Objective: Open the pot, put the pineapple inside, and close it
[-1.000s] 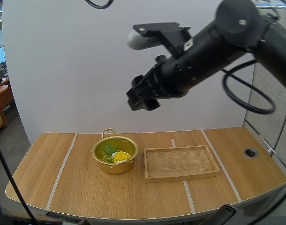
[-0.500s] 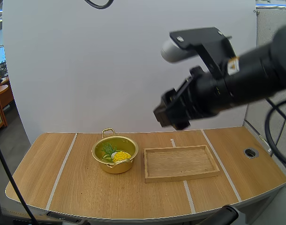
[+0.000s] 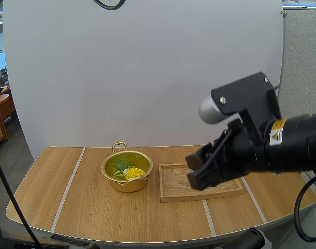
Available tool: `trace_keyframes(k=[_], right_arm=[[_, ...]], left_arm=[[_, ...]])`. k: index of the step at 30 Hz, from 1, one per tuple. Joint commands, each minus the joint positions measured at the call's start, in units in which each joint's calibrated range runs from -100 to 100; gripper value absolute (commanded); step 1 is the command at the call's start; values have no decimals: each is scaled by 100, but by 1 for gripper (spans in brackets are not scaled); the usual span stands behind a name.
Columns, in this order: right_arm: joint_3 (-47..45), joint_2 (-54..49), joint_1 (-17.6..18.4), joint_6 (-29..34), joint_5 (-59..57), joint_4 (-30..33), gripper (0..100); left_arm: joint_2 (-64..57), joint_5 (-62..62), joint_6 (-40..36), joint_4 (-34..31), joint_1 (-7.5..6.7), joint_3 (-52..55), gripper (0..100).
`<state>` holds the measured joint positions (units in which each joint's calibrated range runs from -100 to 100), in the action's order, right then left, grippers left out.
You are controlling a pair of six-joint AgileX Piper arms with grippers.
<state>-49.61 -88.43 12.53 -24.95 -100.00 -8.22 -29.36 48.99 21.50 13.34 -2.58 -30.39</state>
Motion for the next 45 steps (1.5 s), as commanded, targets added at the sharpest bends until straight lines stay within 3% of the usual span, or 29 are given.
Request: trace_keyframes(k=[1, 8, 24, 41, 45], right_arm=[[-142, -182, -89, 5, 0, -130, 1], [-350, -593, -181, 5, 0, 247, 0], [-957, -889, -183, 5, 0, -129, 0], [-968, -889, -209, -17, 0, 51, 0], [-968, -889, -209, -30, 0, 51, 0]], left_arm=[[-3, -195, -52, 7, -11, -36, 0], [-3, -195, -52, 7, -11, -36, 0], [-3, -195, -52, 7, -11, -36, 0], [-3, -195, -52, 7, -11, -36, 0], [-45, 714, -52, -45, -11, -36, 0]])
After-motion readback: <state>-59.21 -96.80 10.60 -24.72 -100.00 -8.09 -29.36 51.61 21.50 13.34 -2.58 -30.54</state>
